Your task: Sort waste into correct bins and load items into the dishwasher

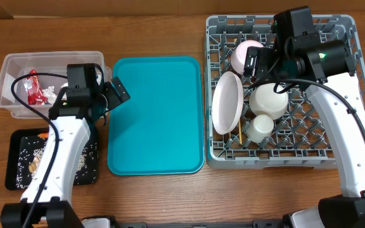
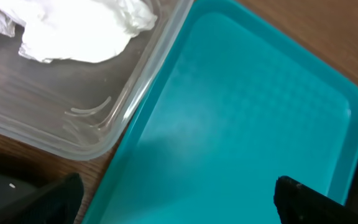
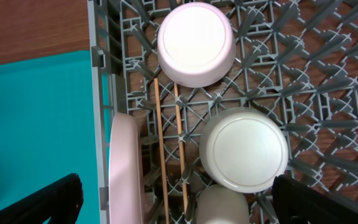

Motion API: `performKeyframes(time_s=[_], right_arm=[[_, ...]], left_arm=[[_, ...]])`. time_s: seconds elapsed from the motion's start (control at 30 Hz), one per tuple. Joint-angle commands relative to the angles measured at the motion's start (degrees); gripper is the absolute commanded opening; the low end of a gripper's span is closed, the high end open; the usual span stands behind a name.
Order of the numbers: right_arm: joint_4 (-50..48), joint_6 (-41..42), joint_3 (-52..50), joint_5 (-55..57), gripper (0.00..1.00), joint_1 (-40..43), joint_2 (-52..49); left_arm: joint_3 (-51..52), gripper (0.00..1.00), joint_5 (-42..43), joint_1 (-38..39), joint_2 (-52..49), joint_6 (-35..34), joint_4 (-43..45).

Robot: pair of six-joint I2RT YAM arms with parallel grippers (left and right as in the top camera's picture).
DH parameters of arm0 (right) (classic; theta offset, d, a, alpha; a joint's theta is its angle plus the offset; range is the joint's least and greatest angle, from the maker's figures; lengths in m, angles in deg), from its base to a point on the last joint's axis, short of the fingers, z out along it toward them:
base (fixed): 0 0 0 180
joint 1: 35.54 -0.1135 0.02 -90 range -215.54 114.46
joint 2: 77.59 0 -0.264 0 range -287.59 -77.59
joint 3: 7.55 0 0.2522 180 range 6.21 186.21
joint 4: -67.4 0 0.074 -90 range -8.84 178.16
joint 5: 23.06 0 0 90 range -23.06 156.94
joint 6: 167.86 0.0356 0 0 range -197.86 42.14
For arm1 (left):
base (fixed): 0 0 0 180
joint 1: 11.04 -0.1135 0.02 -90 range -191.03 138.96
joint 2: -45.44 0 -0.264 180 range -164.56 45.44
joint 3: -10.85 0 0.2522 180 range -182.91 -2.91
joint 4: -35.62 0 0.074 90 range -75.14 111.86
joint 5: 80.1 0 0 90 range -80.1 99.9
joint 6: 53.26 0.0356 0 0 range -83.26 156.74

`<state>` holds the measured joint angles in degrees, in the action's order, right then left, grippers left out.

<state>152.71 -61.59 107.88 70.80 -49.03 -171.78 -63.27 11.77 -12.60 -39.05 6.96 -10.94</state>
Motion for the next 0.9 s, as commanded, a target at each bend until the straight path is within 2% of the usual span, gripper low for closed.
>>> performKeyframes(time_s=[0.0,0.37,0.77,0.87], right_arm=[[-0.28,0.07,-0.09,0.37,1.00,0.09,0.85],[-0.28,0.07,-0.09,0.37,1.00,0.07,9.18],[-0.31,-0.22,-0.09,0.72,1.00,0.09,28.00],[-0.94,-1.66,-0.09,6.62,1.00,0.09,33.66]], left_arm=[[-1.29,1.00,-0.83,0.24,-1.77,1.09,0.00],[-1.29,1.00,-0.81,0.24,-3.41,1.07,0.00],[-1.31,1.00,-0.81,0.24,-3.41,1.09,0.00],[-1.29,1.00,-0.81,0.24,-3.41,1.07,0.00]])
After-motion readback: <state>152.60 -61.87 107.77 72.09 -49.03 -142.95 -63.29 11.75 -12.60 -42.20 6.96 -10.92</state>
